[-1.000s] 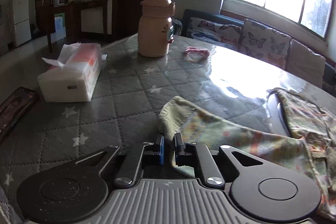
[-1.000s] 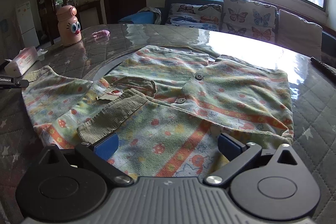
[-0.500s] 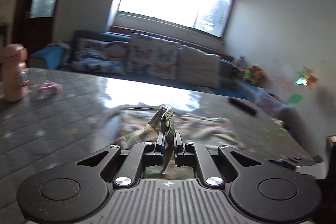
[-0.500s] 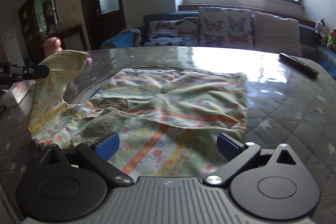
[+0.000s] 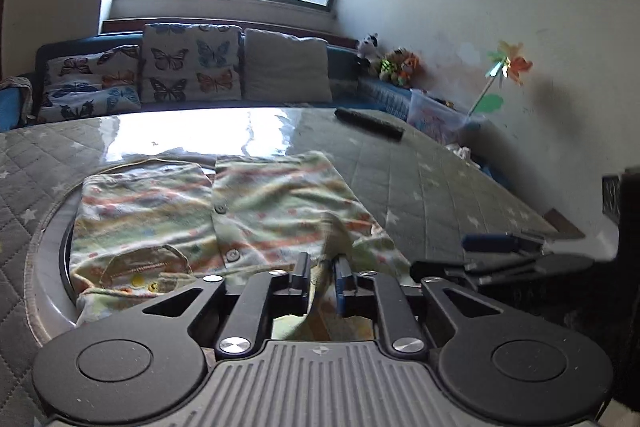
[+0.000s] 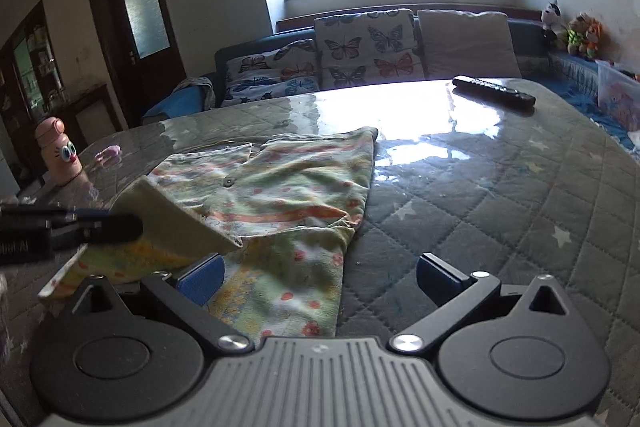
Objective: Fold clothes
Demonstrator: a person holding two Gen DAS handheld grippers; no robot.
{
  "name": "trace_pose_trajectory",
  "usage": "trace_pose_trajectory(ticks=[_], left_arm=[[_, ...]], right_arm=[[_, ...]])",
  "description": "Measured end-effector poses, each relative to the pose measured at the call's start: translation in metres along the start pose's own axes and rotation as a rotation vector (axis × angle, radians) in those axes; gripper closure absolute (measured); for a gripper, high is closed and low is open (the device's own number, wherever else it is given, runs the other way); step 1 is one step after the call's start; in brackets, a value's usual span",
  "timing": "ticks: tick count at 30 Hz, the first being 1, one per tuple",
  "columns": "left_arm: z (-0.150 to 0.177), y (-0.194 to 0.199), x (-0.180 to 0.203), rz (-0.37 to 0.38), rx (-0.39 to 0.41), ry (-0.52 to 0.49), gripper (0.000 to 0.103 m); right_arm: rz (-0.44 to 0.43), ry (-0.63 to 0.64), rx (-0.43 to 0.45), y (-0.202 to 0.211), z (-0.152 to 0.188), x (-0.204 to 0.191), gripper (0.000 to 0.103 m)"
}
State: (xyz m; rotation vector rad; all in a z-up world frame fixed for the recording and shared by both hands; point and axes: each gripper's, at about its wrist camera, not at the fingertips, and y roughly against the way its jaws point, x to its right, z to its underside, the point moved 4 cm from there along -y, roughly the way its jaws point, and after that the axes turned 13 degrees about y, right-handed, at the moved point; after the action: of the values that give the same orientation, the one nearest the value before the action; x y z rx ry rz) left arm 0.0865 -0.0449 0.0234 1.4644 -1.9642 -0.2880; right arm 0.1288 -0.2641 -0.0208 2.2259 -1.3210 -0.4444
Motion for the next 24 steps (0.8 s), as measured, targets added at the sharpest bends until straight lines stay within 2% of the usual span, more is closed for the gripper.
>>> trace_pose_trajectory(ticks=[2,4,6,8,11,13,15,20,24], left_arm=[[0.003,0.003,0.000,-0.009,0.003,-0.020,0.053],[0.005,0.008,-0.002,-0.021,0.011,-0.039,0.047],[0.005,0.013,-0.007,-0.044,0.023,-0.046,0.030],[0.006,0.020,-0.015,-0.074,0.044,-0.053,0.025],[0.005,0.030,-0.031,-0.124,0.064,-0.038,0.010],[0.005,0.037,-0.043,-0.159,0.085,-0.029,0.008],[0.006,0.043,-0.056,-0.210,0.099,-0.022,0.000],[0.009,0.054,-0.088,-0.308,0.116,0.022,0.000],[0.013,0.061,-0.108,-0.346,0.116,0.062,0.000]], right_arm=[[-0.016,-0.017,0.001,-0.002,-0.001,0.000,0.000],[-0.033,-0.023,0.004,-0.003,-0.003,-0.003,0.000],[-0.050,-0.019,0.006,-0.004,-0.005,-0.009,0.000],[-0.074,-0.008,0.003,-0.007,-0.007,-0.017,0.000],[-0.110,0.017,-0.009,-0.012,-0.010,-0.031,0.000],[-0.137,0.025,-0.028,-0.018,-0.009,-0.041,0.000],[-0.160,0.035,-0.047,-0.024,-0.009,-0.051,0.000],[-0.188,0.060,-0.083,-0.037,-0.007,-0.069,0.001],[-0.186,0.047,-0.098,-0.044,-0.008,-0.073,0.011]])
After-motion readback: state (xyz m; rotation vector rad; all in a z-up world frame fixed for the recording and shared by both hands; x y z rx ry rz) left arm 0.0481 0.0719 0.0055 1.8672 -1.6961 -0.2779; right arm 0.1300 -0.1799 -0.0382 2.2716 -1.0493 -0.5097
